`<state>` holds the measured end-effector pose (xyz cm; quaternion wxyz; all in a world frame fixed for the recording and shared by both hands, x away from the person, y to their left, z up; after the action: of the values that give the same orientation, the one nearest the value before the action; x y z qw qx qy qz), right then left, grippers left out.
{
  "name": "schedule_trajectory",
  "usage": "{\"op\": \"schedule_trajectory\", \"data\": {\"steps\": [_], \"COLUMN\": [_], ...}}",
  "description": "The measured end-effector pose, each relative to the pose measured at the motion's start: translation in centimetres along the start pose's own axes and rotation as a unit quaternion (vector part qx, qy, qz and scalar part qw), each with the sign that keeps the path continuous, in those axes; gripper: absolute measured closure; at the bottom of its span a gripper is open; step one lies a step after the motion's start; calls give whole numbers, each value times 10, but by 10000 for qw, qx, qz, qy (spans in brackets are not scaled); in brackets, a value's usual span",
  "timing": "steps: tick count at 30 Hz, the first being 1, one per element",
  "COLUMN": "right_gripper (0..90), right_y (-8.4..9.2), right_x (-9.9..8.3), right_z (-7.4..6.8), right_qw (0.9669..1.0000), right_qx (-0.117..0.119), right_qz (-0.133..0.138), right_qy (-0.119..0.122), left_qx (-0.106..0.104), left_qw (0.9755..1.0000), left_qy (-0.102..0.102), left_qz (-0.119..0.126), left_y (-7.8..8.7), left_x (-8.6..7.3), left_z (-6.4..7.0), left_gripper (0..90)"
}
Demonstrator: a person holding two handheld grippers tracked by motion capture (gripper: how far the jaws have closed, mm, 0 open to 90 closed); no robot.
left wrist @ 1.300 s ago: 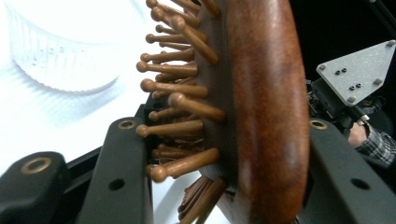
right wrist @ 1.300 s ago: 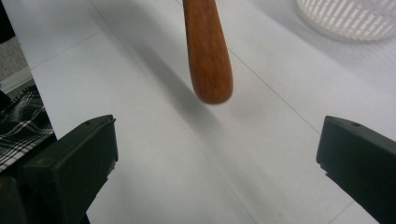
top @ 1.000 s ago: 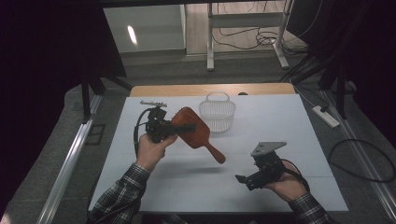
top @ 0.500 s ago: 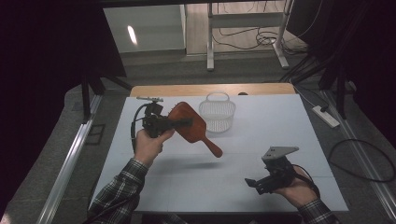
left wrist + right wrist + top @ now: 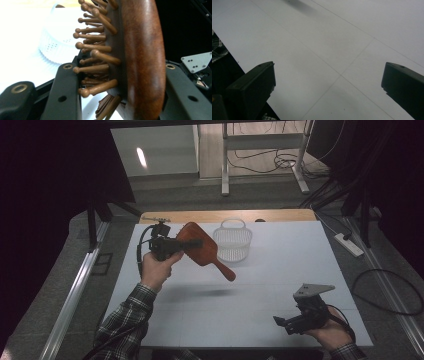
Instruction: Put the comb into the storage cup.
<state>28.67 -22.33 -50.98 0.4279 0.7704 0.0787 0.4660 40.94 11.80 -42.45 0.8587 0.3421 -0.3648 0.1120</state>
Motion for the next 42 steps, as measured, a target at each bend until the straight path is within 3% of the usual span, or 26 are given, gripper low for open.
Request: {"op": "schedule_trajectory", "data": {"steps": [15,21,42], "right_gripper": [0,0,0], "right_y": [17,25,35], "right_x": [-24,-26,-33], "right_z": [4,5,-2], "right_qw": [9992,9983,9980], "right_qx": [-205,-274,-436], "right_qz": [-51,55,-71], "right_qy": [-352,-513,-448], "left_qx": [68,96,303], "left_qw": [9999,9997,9977], "left_qy": [86,132,357], "left_qz": [88,165,484], "left_y": [2,4,2], "left_x": [19,29,62], "left_z": [-7,-8,-24], "left_gripper": [558,558,557]}}
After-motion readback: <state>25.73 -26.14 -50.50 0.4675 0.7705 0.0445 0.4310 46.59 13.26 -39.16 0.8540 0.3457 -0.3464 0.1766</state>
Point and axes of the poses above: each handheld gripper's, and its own axes: y roughly backward along the jaws, x roughly out of its top, z roughly to its right, the point moved 7 cm from there along -y, roughly forward along the jaws, and after that the axes turned 11 degrees about x, right-handed, at the moved point
